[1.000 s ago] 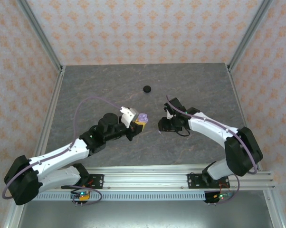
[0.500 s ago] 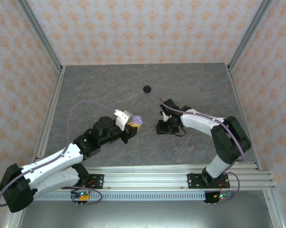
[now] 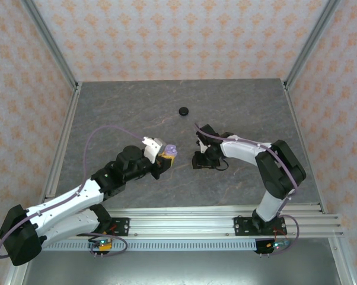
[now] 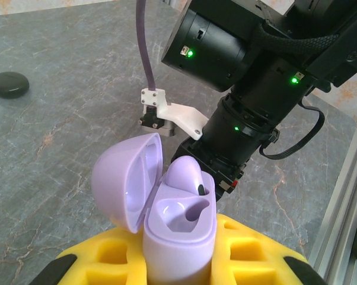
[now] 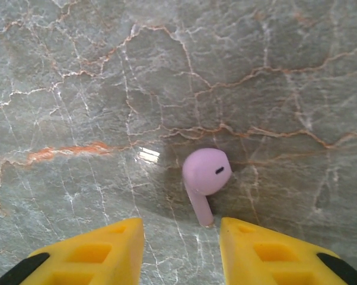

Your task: Insert the wireless bluetooth earbuds into the charging case

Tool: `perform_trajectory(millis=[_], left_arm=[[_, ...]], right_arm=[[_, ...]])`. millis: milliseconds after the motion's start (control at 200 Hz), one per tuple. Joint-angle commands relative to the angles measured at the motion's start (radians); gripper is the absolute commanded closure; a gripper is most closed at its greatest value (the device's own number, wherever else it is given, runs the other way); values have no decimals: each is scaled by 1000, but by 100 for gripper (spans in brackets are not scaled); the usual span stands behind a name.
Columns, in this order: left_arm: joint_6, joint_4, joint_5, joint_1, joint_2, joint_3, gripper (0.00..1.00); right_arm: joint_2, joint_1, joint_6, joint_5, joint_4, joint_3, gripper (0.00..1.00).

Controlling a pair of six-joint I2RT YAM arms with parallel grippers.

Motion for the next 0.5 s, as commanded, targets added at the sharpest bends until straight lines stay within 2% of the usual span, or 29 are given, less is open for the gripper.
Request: perform_trajectory(millis=[0, 496], left_arm=[[-4, 1, -18, -6, -23, -15, 95], [-8, 5, -16, -6, -25, -17, 95]], right_arm=[[12, 10, 9, -8, 14, 27, 61], [13, 10, 16, -9, 22, 28, 61]])
